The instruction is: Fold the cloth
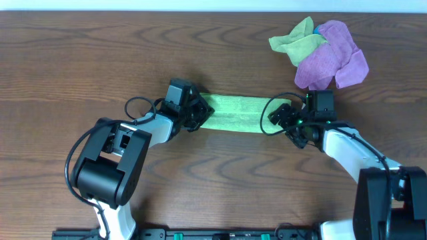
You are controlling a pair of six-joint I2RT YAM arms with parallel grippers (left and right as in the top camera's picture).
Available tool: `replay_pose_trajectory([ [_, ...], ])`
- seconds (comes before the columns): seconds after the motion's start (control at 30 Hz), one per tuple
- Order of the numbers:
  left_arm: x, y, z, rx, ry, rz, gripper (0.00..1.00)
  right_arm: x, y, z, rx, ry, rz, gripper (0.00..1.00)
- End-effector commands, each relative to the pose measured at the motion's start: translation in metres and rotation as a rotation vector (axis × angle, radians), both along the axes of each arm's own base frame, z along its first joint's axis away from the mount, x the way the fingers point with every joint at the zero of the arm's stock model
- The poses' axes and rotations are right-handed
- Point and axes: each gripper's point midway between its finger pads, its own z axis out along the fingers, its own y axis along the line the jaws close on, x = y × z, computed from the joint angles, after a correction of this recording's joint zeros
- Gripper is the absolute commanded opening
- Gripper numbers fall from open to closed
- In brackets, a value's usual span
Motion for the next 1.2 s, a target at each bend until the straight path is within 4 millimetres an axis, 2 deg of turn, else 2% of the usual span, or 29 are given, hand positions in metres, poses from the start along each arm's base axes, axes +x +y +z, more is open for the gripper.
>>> replay_pose_trajectory([
  [0.0, -0.002, 0.002, -0.008, 0.012, 0.025, 0.007, 0.06, -0.014, -0.005, -0.02, -0.022, 0.082, -0.03, 0.86],
  [0.1, -0.002, 0.002, -0.008, 0.012, 0.025, 0.007, 0.06, -0.009, -0.012, -0.022, -0.063, 0.062, -0.045, 0.78],
  [0.33, -0.002, 0.002, -0.008, 0.012, 0.025, 0.007, 0.06, 0.007, -0.012, -0.024, -0.08, 0.001, -0.05, 0.47],
  [0.47, -0.002, 0.002, -0.008, 0.012, 0.026, 0.008, 0.06, 0.017, -0.013, -0.02, -0.087, -0.043, -0.057, 0.05],
  [0.5, -0.002, 0.003, -0.008, 0.014, 0.025, 0.006, 0.06, 0.019, -0.013, -0.019, -0.086, -0.053, -0.056, 0.02],
  [0.63, -0.005, 0.004, -0.01, 0.022, 0.038, 0.002, 0.06, 0.026, 0.001, -0.008, -0.017, -0.1, -0.017, 0.01],
  [0.83, -0.005, 0.003, -0.01, 0.022, 0.036, -0.001, 0.06, 0.032, 0.021, 0.03, 0.016, -0.207, 0.035, 0.01],
  [0.97, -0.005, 0.003, -0.01, 0.022, 0.036, -0.001, 0.06, 0.03, 0.046, 0.062, 0.018, -0.305, 0.112, 0.01],
  [1.17, -0.005, 0.003, -0.01, 0.022, 0.036, -0.001, 0.06, 0.024, 0.086, 0.076, 0.039, -0.371, 0.204, 0.01],
])
